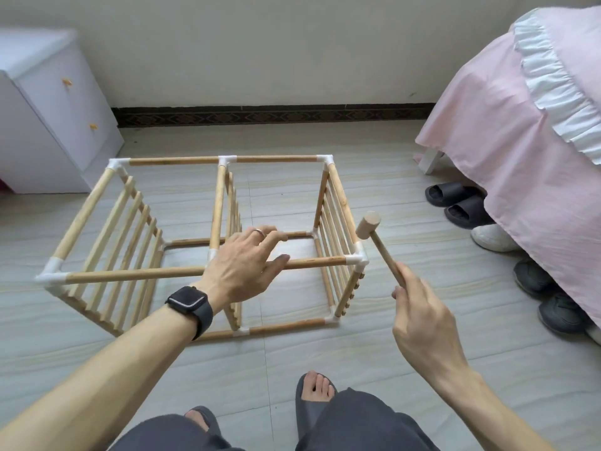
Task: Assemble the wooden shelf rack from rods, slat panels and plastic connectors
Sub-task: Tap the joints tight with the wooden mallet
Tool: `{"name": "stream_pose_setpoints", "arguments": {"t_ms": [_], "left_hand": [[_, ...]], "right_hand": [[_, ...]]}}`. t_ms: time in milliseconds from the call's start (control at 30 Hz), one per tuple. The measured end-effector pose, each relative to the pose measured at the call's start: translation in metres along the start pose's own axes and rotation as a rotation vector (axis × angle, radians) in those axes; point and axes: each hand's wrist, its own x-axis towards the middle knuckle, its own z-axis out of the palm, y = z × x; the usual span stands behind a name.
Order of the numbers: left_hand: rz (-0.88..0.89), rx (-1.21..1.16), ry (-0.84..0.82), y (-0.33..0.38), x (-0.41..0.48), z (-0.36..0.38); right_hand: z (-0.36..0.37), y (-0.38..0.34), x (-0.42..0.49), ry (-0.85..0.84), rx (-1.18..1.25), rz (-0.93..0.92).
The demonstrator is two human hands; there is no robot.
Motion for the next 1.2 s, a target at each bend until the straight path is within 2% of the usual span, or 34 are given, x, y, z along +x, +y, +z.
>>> {"name": "stream_pose_setpoints", "arguments": {"t_ms": [100,133,200,267,300,333,400,533,633,767,933,1033,1133,1200], "left_hand": [[-0.17,0.095,0.182,-0.047,-0.039,-0.033],[-0.289,0.133,0.23,-0.065,-0.055,-0.044],[-0.668,0.147,0.331,-0.102,-0.091,-0.062],[-1.091,0.027,0.304,-0.131,-0.126,-0.076],[-1.213,-0.069,0.245,-0.142,-0.141,-0.079],[-1.263,-0.169,0.186,-0.149,-0.154,-0.08],[-1.265,-0.343,0.143,-0.156,-0.17,-0.078],[-1.283,-0.493,0.248,-0.155,-0.175,-0.078],[-1.221,-0.577,0.259,-0.145,-0.183,-0.08],[-1.136,-0.785,0.288,-0.105,-0.191,-0.07],[-1.045,-0.743,0.296,-0.049,-0.166,-0.036],[-0.915,-0.758,0.246,-0.033,-0.144,-0.019],[-0.787,-0.706,0.126,-0.02,-0.124,-0.001],[-0.734,-0.671,0.078,-0.013,-0.116,0.008]], "right_hand": [[0.027,-0.025,0.007,0.011,0.113,-0.081],[0.038,-0.037,0.013,0.018,0.137,-0.123],[0.059,-0.065,0.025,0.043,0.16,-0.216],[0.079,-0.093,0.037,0.065,0.17,-0.293],[0.088,-0.106,0.043,0.056,0.189,-0.316],[0.097,-0.118,0.048,0.029,0.217,-0.328],[0.114,-0.137,0.056,-0.046,0.274,-0.344],[0.144,-0.158,0.059,-0.168,0.315,-0.388],[0.155,-0.15,0.06,-0.13,0.188,-0.364],[0.148,-0.11,0.064,-0.048,0.154,-0.272],[0.109,-0.069,0.072,-0.054,0.134,-0.156],[0.081,-0.077,0.061,-0.025,0.19,-0.217],[0.065,-0.102,0.04,-0.159,0.333,-0.286],[0.065,-0.114,0.03,-0.221,0.268,-0.296]]}}
